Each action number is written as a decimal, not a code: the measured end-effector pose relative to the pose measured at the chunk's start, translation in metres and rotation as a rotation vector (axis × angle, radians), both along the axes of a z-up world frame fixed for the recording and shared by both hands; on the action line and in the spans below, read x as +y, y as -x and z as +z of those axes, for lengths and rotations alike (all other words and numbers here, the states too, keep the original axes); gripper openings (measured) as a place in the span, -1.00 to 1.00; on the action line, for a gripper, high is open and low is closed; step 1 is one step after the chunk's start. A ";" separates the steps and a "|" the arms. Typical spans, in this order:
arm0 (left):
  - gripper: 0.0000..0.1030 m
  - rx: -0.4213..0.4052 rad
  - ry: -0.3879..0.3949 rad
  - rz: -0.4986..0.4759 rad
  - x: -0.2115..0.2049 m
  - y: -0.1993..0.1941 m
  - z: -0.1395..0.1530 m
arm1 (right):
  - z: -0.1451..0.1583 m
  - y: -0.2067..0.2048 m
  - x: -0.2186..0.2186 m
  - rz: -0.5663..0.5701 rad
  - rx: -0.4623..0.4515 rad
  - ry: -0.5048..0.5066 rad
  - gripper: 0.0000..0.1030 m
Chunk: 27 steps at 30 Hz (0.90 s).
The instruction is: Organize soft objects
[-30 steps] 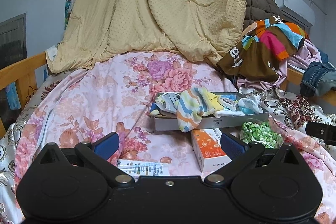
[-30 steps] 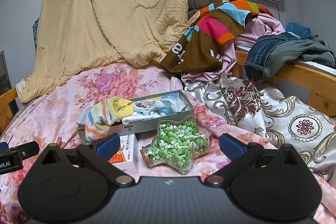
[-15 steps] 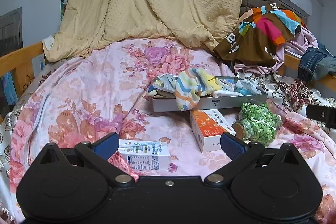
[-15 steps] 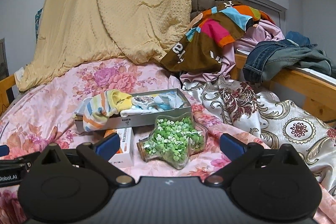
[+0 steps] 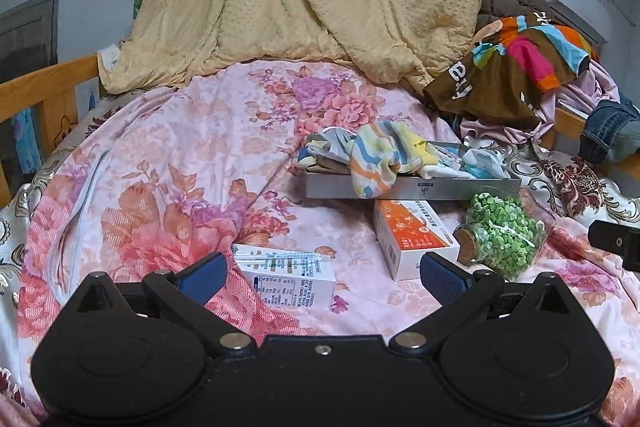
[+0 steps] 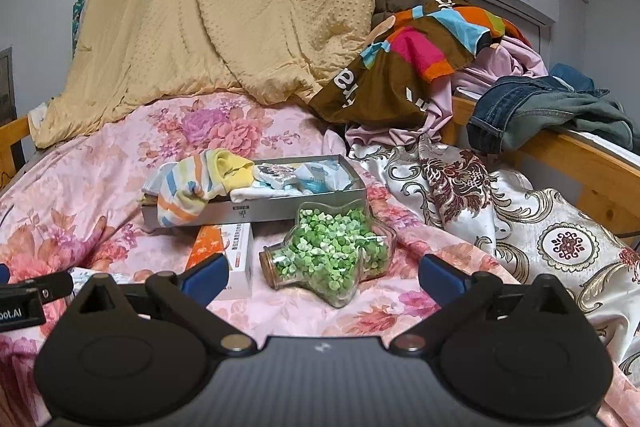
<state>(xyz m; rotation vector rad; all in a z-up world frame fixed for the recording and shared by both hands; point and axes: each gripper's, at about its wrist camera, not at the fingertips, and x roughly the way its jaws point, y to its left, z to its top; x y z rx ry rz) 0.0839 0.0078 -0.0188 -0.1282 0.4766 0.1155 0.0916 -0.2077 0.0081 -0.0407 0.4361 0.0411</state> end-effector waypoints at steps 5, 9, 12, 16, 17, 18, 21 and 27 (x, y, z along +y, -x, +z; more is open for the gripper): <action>0.98 0.011 0.004 0.004 0.000 0.001 -0.001 | -0.003 0.000 0.006 0.017 0.012 0.019 1.00; 0.98 0.024 0.001 0.000 -0.003 0.001 -0.003 | -0.006 -0.004 0.008 0.038 0.045 0.008 1.00; 0.98 0.045 -0.003 -0.002 -0.003 -0.002 -0.006 | -0.009 -0.006 0.009 0.049 0.063 0.008 0.99; 0.98 0.073 -0.011 -0.008 -0.005 -0.005 -0.009 | -0.014 -0.008 0.013 0.066 0.090 0.012 1.00; 0.98 0.079 -0.013 -0.010 -0.006 -0.005 -0.010 | -0.016 -0.009 0.014 0.071 0.103 0.007 1.00; 0.98 0.085 -0.015 -0.009 -0.006 -0.006 -0.011 | -0.018 -0.010 0.015 0.075 0.113 0.002 1.00; 0.98 0.091 -0.018 0.000 -0.005 -0.006 -0.012 | -0.024 -0.013 0.018 0.085 0.141 -0.007 1.00; 0.98 0.089 -0.029 0.001 -0.007 -0.005 -0.012 | -0.029 -0.014 0.025 0.089 0.167 0.029 0.99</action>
